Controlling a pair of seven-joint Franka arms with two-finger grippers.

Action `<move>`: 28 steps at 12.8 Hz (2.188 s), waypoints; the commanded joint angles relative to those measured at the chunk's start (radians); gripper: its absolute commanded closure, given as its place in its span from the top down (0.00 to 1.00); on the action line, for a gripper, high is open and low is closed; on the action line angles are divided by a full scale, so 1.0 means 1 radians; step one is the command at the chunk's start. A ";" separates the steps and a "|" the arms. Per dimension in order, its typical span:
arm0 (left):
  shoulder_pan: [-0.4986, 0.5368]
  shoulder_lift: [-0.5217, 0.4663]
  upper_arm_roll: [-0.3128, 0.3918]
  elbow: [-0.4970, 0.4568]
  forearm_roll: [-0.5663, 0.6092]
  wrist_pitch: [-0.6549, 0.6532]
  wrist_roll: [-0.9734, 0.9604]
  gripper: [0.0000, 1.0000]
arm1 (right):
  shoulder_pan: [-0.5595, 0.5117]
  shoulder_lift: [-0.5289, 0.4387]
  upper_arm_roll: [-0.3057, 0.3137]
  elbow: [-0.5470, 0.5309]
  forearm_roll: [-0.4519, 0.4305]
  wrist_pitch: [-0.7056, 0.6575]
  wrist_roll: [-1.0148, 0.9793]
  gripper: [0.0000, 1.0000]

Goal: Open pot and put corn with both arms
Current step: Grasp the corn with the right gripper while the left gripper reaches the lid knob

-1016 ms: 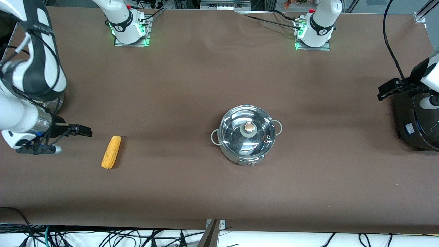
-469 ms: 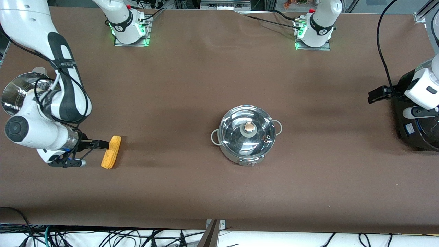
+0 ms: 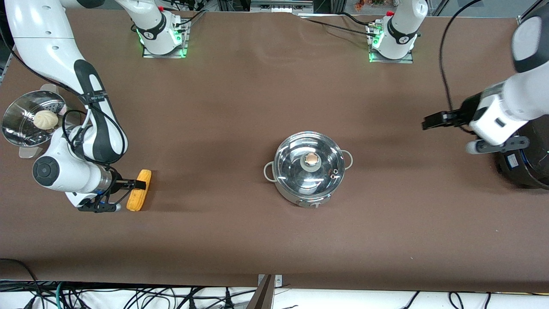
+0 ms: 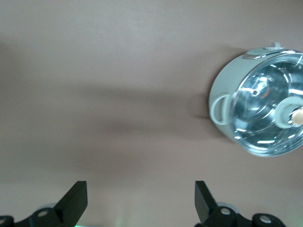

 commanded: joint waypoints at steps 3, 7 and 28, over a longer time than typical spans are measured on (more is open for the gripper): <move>-0.172 0.152 0.002 0.171 -0.017 0.005 -0.247 1.00 | 0.006 0.036 0.001 0.016 0.014 0.042 0.005 1.00; -0.303 0.279 0.002 0.236 -0.015 0.146 -0.381 1.00 | 0.011 0.051 0.001 0.016 0.014 0.071 0.005 1.00; -0.446 0.475 0.013 0.236 0.081 0.405 -0.519 0.96 | 0.011 0.056 0.001 0.018 0.014 0.065 -0.004 0.20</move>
